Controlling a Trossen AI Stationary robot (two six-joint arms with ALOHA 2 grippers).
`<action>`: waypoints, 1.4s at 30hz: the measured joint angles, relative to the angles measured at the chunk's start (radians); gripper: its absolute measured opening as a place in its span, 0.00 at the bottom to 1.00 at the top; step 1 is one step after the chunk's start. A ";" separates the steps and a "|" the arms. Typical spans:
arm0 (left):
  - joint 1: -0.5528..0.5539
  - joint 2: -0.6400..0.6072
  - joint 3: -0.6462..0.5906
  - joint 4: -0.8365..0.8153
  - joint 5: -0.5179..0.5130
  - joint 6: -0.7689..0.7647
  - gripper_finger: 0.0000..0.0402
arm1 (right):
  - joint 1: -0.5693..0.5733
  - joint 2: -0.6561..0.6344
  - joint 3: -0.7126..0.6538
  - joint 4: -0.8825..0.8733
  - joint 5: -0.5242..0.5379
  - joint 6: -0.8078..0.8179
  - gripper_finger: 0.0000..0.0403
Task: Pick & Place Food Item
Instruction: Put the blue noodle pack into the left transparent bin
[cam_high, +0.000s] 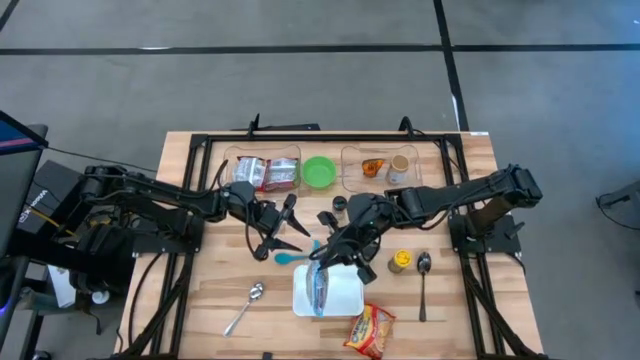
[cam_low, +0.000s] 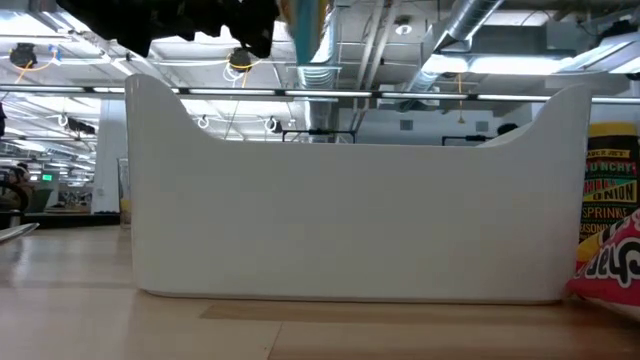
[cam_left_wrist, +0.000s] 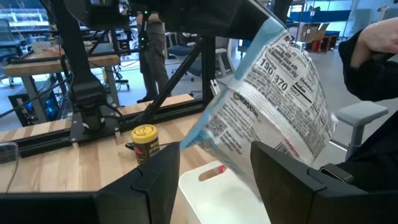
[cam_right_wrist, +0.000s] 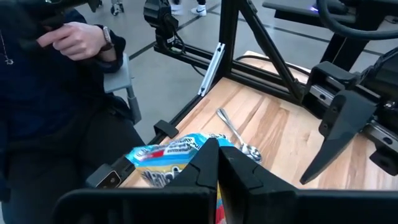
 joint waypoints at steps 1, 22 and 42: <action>0.000 0.000 0.000 0.007 0.000 0.000 0.48 | 0.000 0.000 0.000 0.000 0.000 0.000 0.00; 0.000 0.000 0.000 0.041 0.000 0.002 0.47 | -0.020 0.000 0.000 0.002 -0.078 -0.029 0.00; 0.000 0.000 0.000 0.041 0.000 0.029 0.46 | -0.101 0.000 0.000 0.001 -0.308 -0.105 0.00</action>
